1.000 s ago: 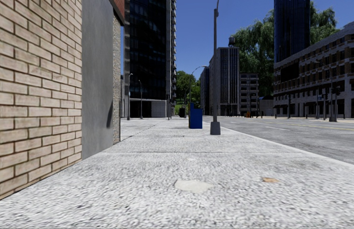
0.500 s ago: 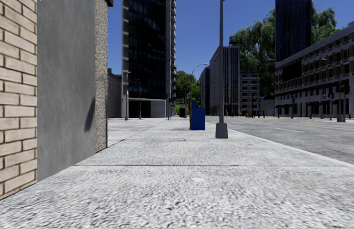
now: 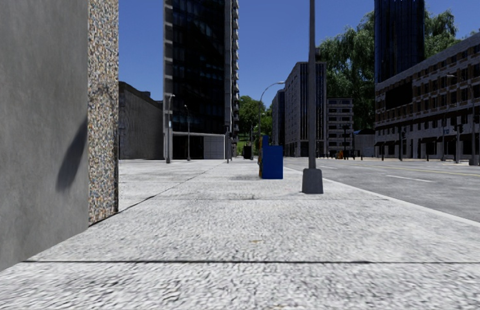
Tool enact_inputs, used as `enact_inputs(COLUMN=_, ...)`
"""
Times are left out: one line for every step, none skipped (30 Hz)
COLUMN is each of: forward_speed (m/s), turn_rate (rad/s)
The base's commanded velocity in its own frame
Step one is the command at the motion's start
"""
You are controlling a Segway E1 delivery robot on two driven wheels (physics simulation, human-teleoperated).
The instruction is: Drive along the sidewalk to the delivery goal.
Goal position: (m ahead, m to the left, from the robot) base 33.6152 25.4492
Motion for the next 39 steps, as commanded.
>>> enact_inputs(forward_speed=2.0, turn_rate=0.22)
enact_inputs(forward_speed=2.0, turn_rate=0.22)
enact_inputs(forward_speed=2.0, turn_rate=0.25)
enact_inputs(forward_speed=2.0, turn_rate=0.29)
enact_inputs(forward_speed=2.0, turn_rate=0.31)
enact_inputs(forward_speed=2.0, turn_rate=0.31)
enact_inputs(forward_speed=2.0, turn_rate=0.31)
enact_inputs(forward_speed=2.0, turn_rate=0.32)
enact_inputs(forward_speed=2.0, turn_rate=0.32)
enact_inputs(forward_speed=2.0, turn_rate=0.32)
enact_inputs(forward_speed=2.0, turn_rate=0.32)
enact_inputs(forward_speed=2.0, turn_rate=0.32)
enact_inputs(forward_speed=2.0, turn_rate=0.32)
enact_inputs(forward_speed=2.0, turn_rate=0.32)
enact_inputs(forward_speed=2.0, turn_rate=0.32)
enact_inputs(forward_speed=2.0, turn_rate=0.32)
enact_inputs(forward_speed=2.0, turn_rate=0.32)
enact_inputs(forward_speed=2.0, turn_rate=0.32)
enact_inputs(forward_speed=2.0, turn_rate=0.32)
enact_inputs(forward_speed=2.0, turn_rate=0.32)
enact_inputs(forward_speed=2.0, turn_rate=0.32)
enact_inputs(forward_speed=2.0, turn_rate=0.25)
enact_inputs(forward_speed=2.0, turn_rate=0.15)
enact_inputs(forward_speed=2.0, turn_rate=0.12)
enact_inputs(forward_speed=2.0, turn_rate=0.12)
enact_inputs(forward_speed=2.0, turn_rate=0.12)
enact_inputs(forward_speed=2.0, turn_rate=0.0)
enact_inputs(forward_speed=2.0, turn_rate=0.0)
enact_inputs(forward_speed=2.0, turn_rate=0.0)
enact_inputs(forward_speed=2.0, turn_rate=0.0)
enact_inputs(forward_speed=2.0, turn_rate=0.0)
enact_inputs(forward_speed=2.0, turn_rate=0.0)
enact_inputs(forward_speed=2.0, turn_rate=0.0)
enact_inputs(forward_speed=2.0, turn_rate=0.0)
enact_inputs(forward_speed=2.0, turn_rate=0.0)
enact_inputs(forward_speed=2.0, turn_rate=0.0)
enact_inputs(forward_speed=2.0, turn_rate=0.0)
enact_inputs(forward_speed=2.0, turn_rate=0.0)
enact_inputs(forward_speed=2.0, turn_rate=0.0)
